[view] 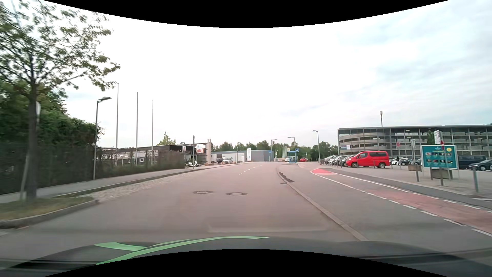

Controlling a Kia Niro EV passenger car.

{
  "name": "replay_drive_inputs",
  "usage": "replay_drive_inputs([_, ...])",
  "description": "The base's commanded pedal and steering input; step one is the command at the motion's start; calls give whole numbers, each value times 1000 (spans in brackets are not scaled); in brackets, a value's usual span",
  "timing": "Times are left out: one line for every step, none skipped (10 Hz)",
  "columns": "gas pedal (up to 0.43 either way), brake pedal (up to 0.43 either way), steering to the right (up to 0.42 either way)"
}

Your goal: Follow the waypoints while adhering to traffic rules and regulations

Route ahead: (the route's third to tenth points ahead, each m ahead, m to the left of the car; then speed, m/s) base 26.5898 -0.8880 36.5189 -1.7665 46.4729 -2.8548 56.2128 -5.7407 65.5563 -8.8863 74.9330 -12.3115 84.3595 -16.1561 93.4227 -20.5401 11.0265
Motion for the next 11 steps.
replay_drive_inputs([59,0,18])
replay_drive_inputs([20,0,19])
replay_drive_inputs([0,0,20])
replay_drive_inputs([0,0,20])
replay_drive_inputs([0,0,20])
replay_drive_inputs([0,0,20])
replay_drive_inputs([0,0,21])
replay_drive_inputs([0,0,23])
replay_drive_inputs([0,0,25])
replay_drive_inputs([0,0,27])
replay_drive_inputs([0,0,28])
